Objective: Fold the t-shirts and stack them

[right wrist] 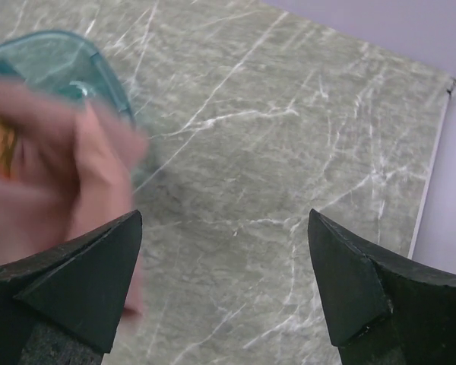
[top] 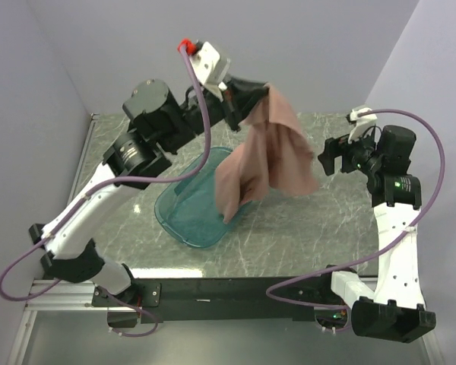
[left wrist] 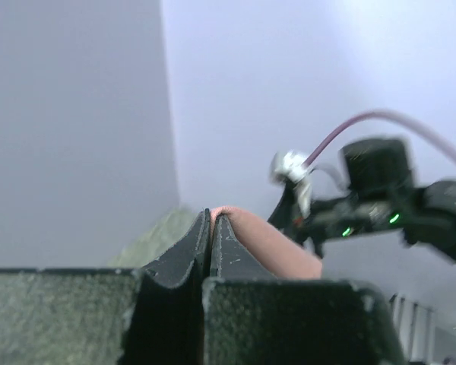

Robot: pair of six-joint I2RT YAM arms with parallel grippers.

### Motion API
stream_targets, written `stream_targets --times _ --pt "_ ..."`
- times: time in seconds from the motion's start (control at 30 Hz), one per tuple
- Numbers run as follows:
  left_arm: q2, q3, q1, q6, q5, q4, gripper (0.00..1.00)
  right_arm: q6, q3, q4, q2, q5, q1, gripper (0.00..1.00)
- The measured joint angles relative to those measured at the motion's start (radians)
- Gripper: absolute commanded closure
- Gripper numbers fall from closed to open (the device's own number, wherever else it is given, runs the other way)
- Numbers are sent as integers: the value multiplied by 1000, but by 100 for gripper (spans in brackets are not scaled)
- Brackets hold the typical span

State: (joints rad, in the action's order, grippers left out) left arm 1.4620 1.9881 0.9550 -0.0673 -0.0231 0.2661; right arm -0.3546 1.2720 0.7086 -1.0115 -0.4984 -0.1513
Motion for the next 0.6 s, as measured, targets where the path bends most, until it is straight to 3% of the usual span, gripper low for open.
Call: stream_targets --times 0.1,0.2,0.6 --pt "100 175 8 -6 -66 -26 100 53 0 -21 -3 19 -21 5" --pt "162 257 9 -35 -122 -87 100 88 -5 -34 -4 38 -32 5" --pt "208 239 11 -182 -240 -332 100 157 -27 -84 0 122 -97 5"
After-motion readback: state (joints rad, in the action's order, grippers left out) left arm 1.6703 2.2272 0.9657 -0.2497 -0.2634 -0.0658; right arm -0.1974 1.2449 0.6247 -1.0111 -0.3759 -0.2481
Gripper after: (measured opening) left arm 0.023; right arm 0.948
